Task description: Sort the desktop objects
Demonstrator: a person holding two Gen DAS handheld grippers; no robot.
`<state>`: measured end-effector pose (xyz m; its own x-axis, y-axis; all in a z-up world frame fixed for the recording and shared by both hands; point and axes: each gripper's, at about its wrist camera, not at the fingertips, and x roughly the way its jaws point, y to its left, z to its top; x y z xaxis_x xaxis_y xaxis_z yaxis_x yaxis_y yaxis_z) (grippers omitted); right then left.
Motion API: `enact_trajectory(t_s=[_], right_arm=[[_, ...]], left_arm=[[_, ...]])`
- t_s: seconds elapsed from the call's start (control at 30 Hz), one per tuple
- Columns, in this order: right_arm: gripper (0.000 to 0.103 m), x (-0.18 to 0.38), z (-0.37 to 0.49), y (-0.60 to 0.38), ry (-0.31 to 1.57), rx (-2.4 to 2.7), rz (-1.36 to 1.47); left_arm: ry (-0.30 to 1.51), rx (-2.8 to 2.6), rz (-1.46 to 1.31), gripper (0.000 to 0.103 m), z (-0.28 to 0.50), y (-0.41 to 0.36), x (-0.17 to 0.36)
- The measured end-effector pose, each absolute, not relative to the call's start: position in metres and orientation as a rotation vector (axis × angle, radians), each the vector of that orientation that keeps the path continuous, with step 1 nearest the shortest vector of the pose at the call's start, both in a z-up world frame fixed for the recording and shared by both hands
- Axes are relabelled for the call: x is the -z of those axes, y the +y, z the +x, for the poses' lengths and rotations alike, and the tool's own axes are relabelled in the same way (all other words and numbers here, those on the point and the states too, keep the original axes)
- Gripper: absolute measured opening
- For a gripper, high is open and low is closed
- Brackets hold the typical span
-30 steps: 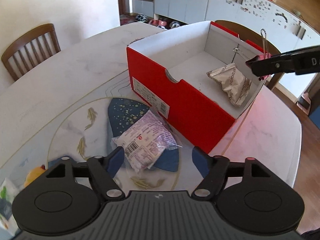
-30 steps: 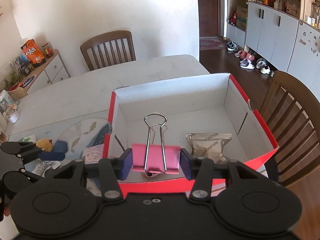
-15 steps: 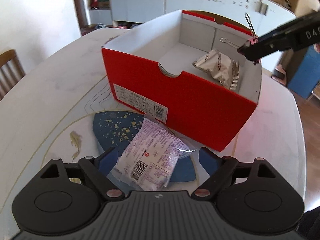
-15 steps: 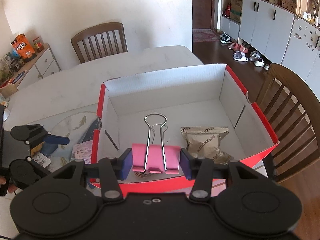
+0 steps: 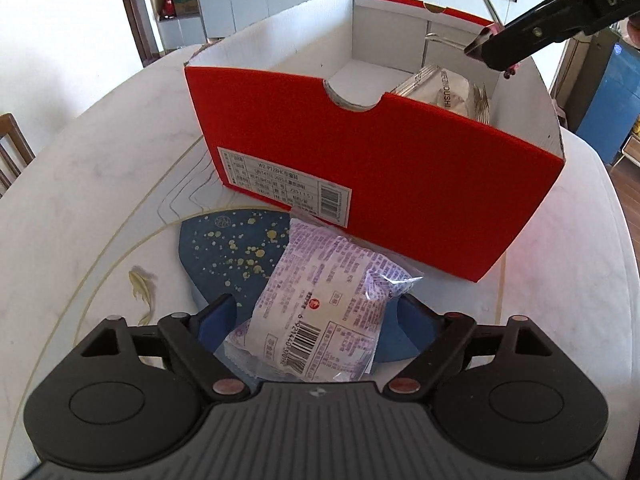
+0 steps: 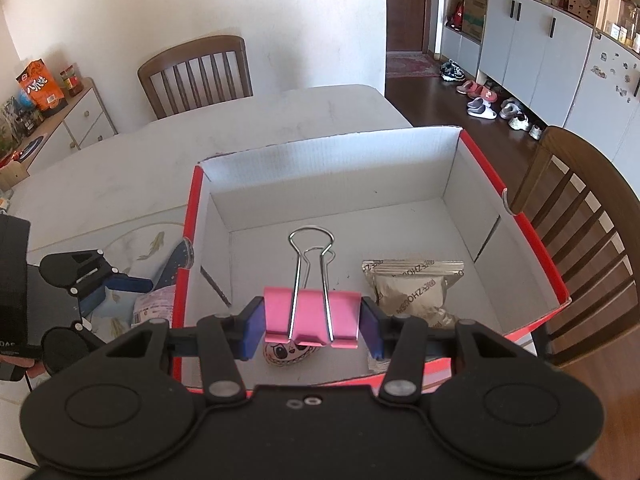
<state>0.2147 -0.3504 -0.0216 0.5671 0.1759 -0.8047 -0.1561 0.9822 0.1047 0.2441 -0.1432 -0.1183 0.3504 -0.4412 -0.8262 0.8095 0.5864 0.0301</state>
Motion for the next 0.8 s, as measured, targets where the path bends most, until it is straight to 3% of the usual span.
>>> enact_trajectory(t_s=[0.07,0.27,0.8], right_arm=[[0.049,0.023,0.217,-0.353,0.950,-0.197,0.024],[0.049,0.023,0.221,-0.361,0.951,-0.206,0.028],[0.049,0.018,0.226,-0.384,0.935,-0.264,0.047]], left_arm=[[0.881,0.834,0.496,0.067,0.242,-0.145,0.119],[0.889,0.799,0.492,0.054,0.240,-0.149,0.117],[0.903,0.692,0.345,0.051,0.213,-0.142,0.049]])
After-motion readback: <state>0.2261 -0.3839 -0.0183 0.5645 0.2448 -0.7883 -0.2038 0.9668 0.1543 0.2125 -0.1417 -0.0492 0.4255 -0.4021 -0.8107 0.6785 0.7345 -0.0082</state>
